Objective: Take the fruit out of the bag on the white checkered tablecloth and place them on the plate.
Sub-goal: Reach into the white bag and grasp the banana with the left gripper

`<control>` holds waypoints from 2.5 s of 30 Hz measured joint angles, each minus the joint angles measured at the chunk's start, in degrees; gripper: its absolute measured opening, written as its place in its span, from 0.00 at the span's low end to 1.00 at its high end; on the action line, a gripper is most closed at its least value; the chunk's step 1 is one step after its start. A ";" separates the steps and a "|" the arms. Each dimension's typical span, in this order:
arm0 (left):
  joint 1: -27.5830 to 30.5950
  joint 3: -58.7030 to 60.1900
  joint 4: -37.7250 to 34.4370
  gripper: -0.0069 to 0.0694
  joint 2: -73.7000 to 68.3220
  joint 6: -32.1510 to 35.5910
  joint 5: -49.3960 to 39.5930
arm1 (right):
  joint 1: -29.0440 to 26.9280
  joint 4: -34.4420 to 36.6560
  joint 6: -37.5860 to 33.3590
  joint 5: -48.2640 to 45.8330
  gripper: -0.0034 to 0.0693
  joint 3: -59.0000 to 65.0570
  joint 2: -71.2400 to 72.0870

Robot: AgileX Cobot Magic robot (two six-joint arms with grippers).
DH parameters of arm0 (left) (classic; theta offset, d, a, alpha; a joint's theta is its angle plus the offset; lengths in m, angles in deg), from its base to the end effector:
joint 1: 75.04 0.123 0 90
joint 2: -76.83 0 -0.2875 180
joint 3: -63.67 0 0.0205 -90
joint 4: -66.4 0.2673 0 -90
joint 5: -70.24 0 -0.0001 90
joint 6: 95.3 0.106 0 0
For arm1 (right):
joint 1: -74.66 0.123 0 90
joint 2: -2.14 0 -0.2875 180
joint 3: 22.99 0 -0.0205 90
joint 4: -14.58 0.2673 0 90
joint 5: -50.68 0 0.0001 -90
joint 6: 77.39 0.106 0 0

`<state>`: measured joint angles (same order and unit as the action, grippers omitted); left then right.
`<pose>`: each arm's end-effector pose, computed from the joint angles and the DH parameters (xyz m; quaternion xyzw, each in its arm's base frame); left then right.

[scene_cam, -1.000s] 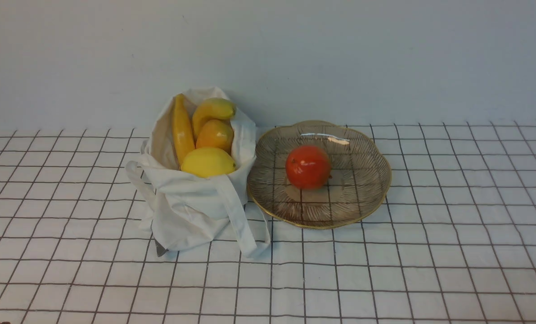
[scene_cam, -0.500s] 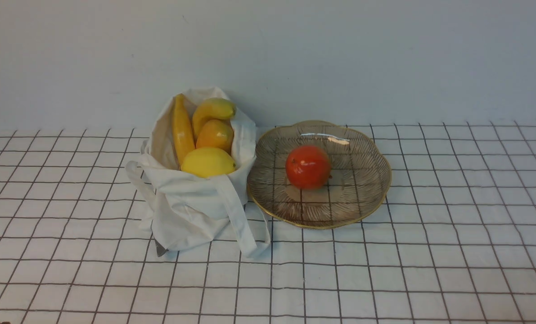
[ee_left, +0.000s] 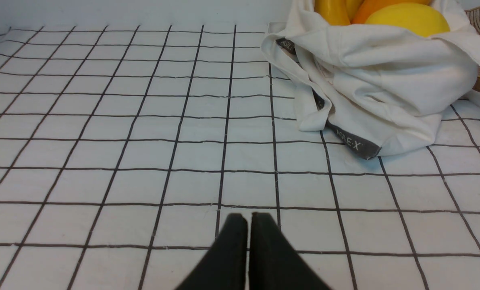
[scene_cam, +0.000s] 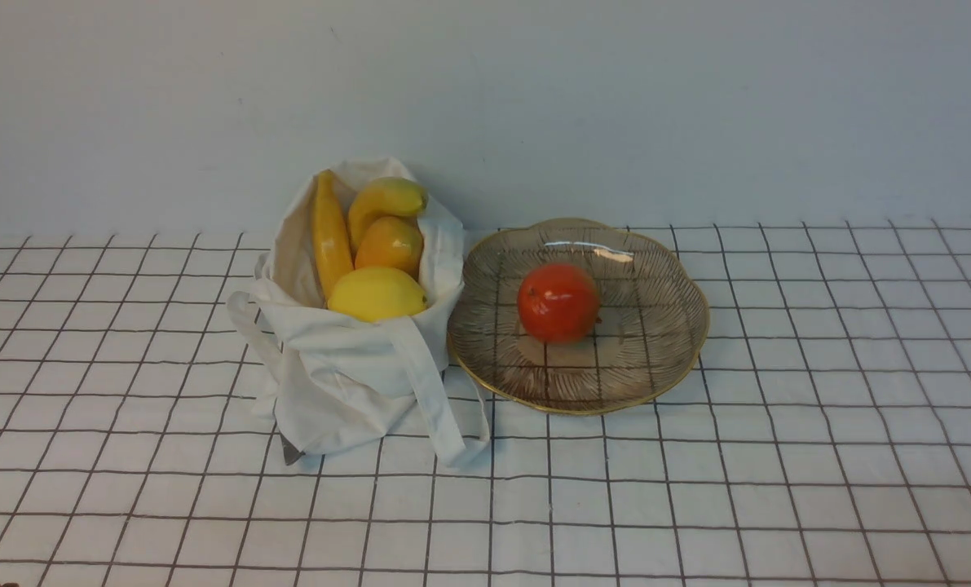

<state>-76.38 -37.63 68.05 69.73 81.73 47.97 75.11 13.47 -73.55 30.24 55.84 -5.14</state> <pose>0.0805 -0.0007 0.1656 -0.0039 0.8093 -0.0098 0.5873 0.0817 -0.0001 0.1677 0.0185 0.8013 0.0142 0.5978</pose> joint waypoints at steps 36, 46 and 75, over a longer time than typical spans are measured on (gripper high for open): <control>0.00 0.22 -55.61 0.08 0.00 -14.14 10.42 | 0.00 0.00 0.00 0.00 0.03 0.00 0.00; 0.00 -11.68 -56.46 0.08 -5.25 2.08 10.97 | 0.00 -0.04 0.00 0.00 0.03 0.00 0.00; -11.25 -80.98 -19.46 0.10 -95.76 7.15 -29.56 | 0.00 -0.04 0.00 0.00 0.03 0.00 0.00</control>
<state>-87.63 -118.61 48.59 -26.04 88.88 18.41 75.11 13.43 -73.55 30.24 55.84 -5.14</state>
